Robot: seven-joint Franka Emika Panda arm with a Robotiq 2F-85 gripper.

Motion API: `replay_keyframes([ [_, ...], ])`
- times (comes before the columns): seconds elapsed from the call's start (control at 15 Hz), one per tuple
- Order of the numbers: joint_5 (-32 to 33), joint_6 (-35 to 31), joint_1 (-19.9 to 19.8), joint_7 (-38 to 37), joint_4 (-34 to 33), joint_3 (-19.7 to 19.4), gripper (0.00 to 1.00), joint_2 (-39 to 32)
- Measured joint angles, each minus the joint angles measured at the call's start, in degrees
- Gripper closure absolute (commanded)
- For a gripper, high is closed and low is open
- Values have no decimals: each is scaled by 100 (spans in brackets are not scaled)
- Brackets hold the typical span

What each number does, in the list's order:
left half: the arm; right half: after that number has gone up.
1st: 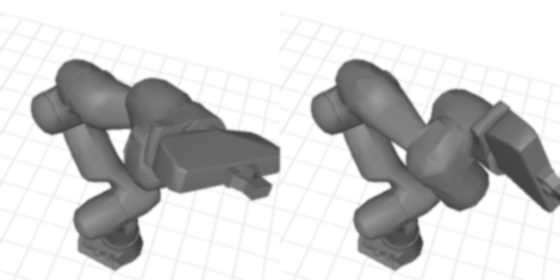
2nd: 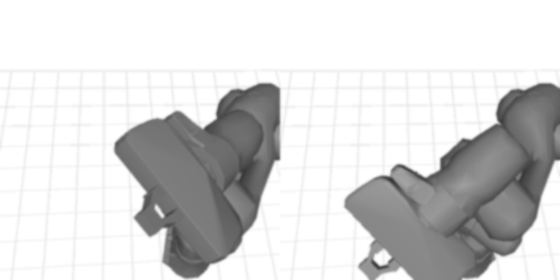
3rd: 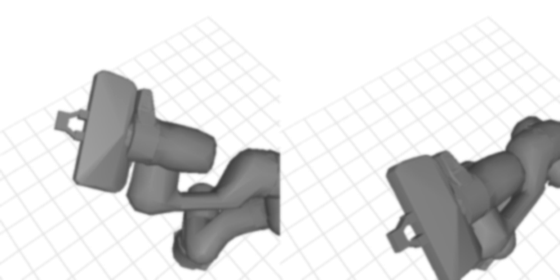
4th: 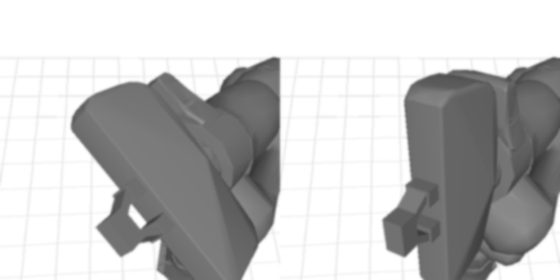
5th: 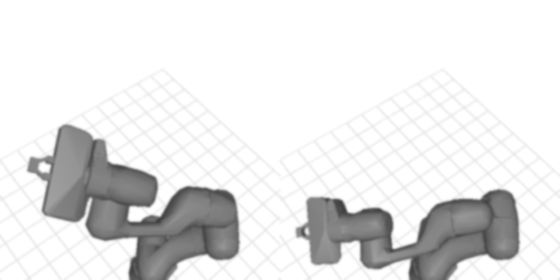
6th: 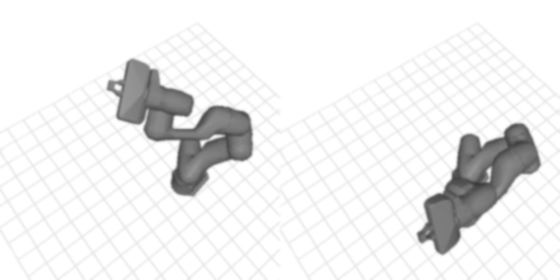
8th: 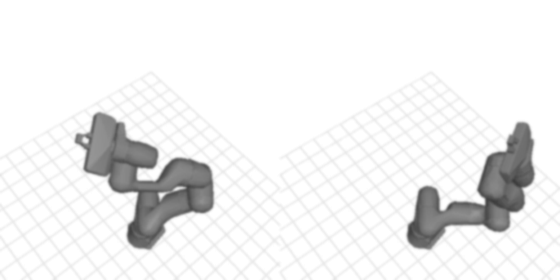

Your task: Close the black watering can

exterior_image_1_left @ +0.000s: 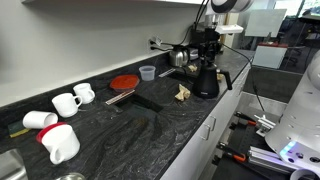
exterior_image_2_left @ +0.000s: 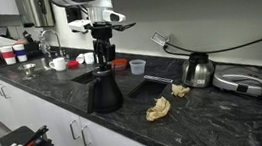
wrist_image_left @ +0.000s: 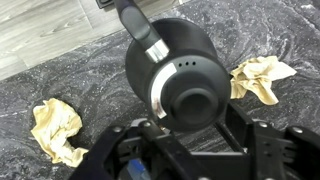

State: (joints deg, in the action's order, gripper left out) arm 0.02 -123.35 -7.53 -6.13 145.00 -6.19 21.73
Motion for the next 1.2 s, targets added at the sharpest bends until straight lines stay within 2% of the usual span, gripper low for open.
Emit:
replay_keyframes([
  [0.2,-1,2,-1,-3,-1,-9,0,19],
  [0.53,-6,93,-55,102,-5,-172,0,336],
  [0.87,-48,679,-174,843,-3,-672,0,835],
  [1.2,-59,689,-147,859,9,-646,0,832],
])
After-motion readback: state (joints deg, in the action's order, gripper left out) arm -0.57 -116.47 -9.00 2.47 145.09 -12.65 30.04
